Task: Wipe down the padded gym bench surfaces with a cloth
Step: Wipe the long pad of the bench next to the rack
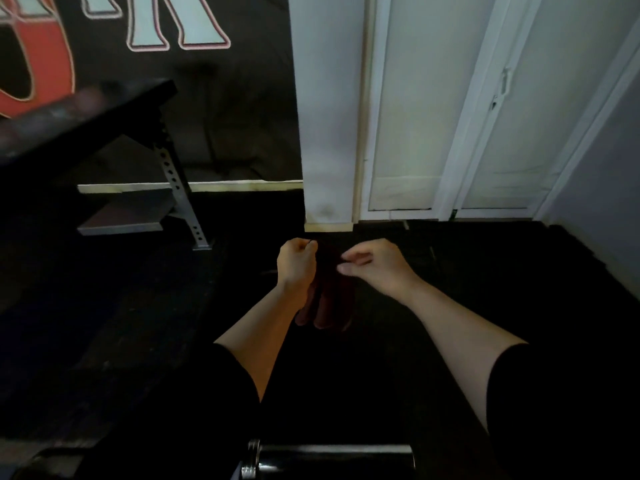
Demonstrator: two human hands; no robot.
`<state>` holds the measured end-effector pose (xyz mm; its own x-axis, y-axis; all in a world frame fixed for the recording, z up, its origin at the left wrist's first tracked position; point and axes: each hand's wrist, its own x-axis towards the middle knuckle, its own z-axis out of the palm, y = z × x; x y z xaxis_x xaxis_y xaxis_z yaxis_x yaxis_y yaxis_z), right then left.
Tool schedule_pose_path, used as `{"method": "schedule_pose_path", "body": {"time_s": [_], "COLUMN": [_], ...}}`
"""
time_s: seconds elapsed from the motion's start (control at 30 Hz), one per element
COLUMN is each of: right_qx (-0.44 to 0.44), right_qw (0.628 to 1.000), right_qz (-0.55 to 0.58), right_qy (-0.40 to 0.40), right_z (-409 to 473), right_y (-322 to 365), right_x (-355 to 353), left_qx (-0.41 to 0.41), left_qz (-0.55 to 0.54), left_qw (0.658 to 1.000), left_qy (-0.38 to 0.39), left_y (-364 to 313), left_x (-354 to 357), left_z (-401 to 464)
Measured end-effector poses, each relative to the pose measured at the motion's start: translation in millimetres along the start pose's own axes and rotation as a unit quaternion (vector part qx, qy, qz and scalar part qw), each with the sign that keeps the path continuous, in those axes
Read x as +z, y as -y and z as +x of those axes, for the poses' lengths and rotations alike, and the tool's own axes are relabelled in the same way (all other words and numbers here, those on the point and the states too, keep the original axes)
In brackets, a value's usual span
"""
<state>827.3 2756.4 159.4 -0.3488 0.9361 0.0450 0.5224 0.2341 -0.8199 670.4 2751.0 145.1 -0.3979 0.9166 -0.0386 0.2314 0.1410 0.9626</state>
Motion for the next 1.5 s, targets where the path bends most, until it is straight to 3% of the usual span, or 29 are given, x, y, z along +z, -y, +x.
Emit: {"method": "schedule_pose_path", "body": {"time_s": [0.27,0.4,0.47,0.57,0.67,0.73,0.83,0.93,1.03,1.17,1.27,1.37,1.5], "right_qx": [-0.01,-0.1,-0.139,-0.165,-0.172,-0.195,-0.24,-0.26,-0.297,-0.294,-0.265,-0.295,-0.352], "right_qw": [0.997,0.994,0.989,0.972,0.969,0.969,0.96,0.951,0.933,0.905,0.89,0.896,0.911], "right_qz": [-0.083,-0.054,-0.007,-0.03,-0.036,-0.021,0.015,0.018,0.029,0.061,0.083,0.055,0.046], "right_qy": [0.005,0.0,0.042,0.162,0.175,0.152,0.141,0.166,0.2,0.301,0.362,0.329,0.211], "right_z": [110,160,179,203,223,241,266,290,312,360,416,476,547], "right_y": [-55,-91,-104,-123,-128,-123,-110,-93,-75,-47,-25,-3,23], "right_x": [0,-25,-45,-67,-77,-84,-88,-78,-63,-48,-36,-17,3], "left_qx": [-0.062,-0.083,-0.1,-0.123,-0.114,-0.098,-0.069,-0.056,-0.049,-0.075,-0.063,-0.033,-0.056], "left_qz": [-0.21,-0.206,-0.201,-0.223,-0.237,-0.213,-0.154,0.013,0.187,0.238,0.185,0.041,0.019], "left_qw": [0.975,0.968,0.962,0.949,0.935,0.933,0.952,0.964,0.93,0.88,0.895,0.914,0.857], "left_qy": [-0.028,-0.117,-0.157,-0.186,-0.239,-0.273,-0.257,-0.258,-0.313,-0.405,-0.402,-0.403,-0.511], "left_y": [-5,-9,-10,-24,-48,-60,-62,-57,-49,-37,-34,-40,-50], "left_x": [27,64,88,124,146,147,136,123,115,91,65,45,27], "left_z": [65,91,99,106,113,115,118,130,151,201,252,311,395]}}
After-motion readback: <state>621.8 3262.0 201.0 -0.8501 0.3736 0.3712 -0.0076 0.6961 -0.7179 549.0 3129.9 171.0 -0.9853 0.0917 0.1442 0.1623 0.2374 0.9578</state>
